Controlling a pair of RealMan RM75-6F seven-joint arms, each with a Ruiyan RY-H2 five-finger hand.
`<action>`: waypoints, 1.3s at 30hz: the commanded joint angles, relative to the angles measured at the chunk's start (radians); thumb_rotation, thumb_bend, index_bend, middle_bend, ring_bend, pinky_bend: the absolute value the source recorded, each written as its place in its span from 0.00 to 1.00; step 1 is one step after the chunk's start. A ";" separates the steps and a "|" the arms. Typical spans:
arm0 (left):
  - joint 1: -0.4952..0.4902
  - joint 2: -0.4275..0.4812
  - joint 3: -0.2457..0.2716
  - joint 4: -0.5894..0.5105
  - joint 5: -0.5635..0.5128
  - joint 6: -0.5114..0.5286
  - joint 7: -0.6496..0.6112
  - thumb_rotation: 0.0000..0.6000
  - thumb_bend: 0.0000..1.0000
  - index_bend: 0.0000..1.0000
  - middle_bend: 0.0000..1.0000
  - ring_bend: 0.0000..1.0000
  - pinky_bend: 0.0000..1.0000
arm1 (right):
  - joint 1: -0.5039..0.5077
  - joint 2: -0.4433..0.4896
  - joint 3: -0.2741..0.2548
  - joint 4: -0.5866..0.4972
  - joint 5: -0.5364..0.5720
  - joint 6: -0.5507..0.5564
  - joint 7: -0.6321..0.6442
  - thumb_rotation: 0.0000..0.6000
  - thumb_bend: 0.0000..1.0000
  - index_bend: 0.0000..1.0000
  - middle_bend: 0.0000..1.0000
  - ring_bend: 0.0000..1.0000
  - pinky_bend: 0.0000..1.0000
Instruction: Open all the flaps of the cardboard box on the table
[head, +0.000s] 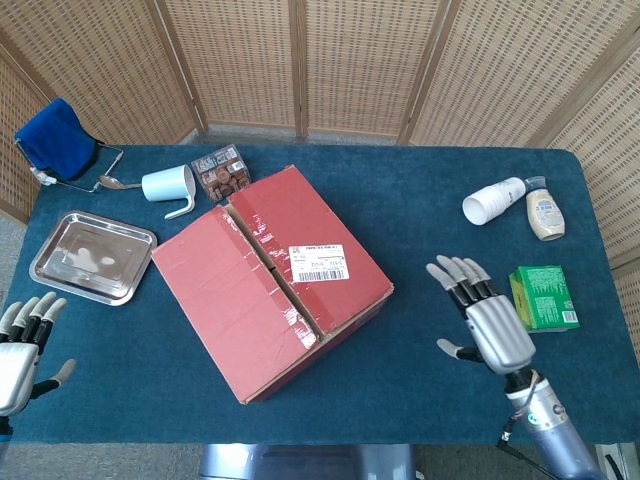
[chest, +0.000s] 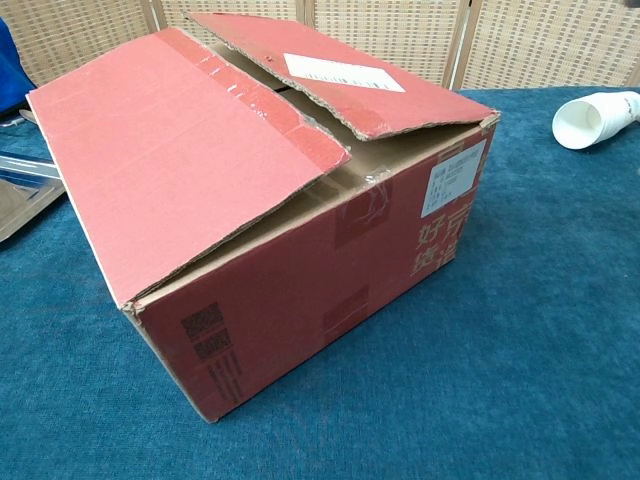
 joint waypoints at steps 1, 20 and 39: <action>-0.001 -0.002 0.001 0.001 -0.001 -0.003 0.003 1.00 0.07 0.04 0.00 0.00 0.00 | 0.034 -0.006 0.012 -0.012 0.001 -0.031 0.011 1.00 0.00 0.00 0.00 0.00 0.00; -0.007 -0.012 -0.008 0.012 -0.031 -0.024 0.013 1.00 0.07 0.05 0.00 0.00 0.00 | 0.185 -0.133 0.040 0.014 0.043 -0.145 0.003 1.00 0.00 0.00 0.00 0.00 0.00; -0.012 -0.023 -0.008 0.024 -0.046 -0.042 0.017 1.00 0.07 0.05 0.00 0.00 0.00 | 0.267 -0.223 0.100 0.039 0.131 -0.164 0.003 1.00 0.00 0.00 0.00 0.00 0.00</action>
